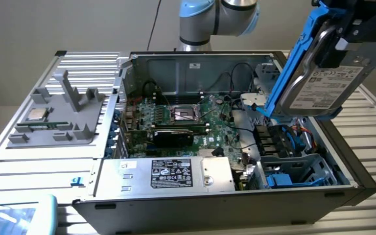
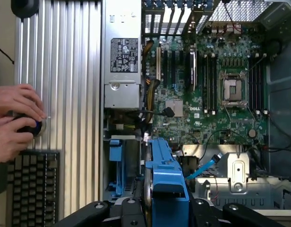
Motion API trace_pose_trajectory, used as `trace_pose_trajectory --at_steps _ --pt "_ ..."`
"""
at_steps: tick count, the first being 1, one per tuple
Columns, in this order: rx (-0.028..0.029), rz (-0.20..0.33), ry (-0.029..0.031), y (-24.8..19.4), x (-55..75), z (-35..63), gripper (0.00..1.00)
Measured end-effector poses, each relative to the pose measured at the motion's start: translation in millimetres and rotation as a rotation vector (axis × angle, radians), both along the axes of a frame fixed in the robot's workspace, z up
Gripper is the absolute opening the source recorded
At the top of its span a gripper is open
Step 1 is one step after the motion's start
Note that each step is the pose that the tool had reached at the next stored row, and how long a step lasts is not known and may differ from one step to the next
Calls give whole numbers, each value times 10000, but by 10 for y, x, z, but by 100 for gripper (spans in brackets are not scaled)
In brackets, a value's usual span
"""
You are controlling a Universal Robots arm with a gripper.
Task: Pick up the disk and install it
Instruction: 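Insert the disk into the insertion slot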
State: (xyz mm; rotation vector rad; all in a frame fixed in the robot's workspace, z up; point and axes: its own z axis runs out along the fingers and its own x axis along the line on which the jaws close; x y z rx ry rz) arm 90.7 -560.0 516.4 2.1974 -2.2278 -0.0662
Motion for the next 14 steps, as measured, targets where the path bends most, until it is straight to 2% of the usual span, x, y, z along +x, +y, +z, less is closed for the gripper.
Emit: trace_pose_trajectory --at_steps 2,14 --pt "0 1 0 -5 44 0 37" --pt "1 0 -1 -5 47 0 37"
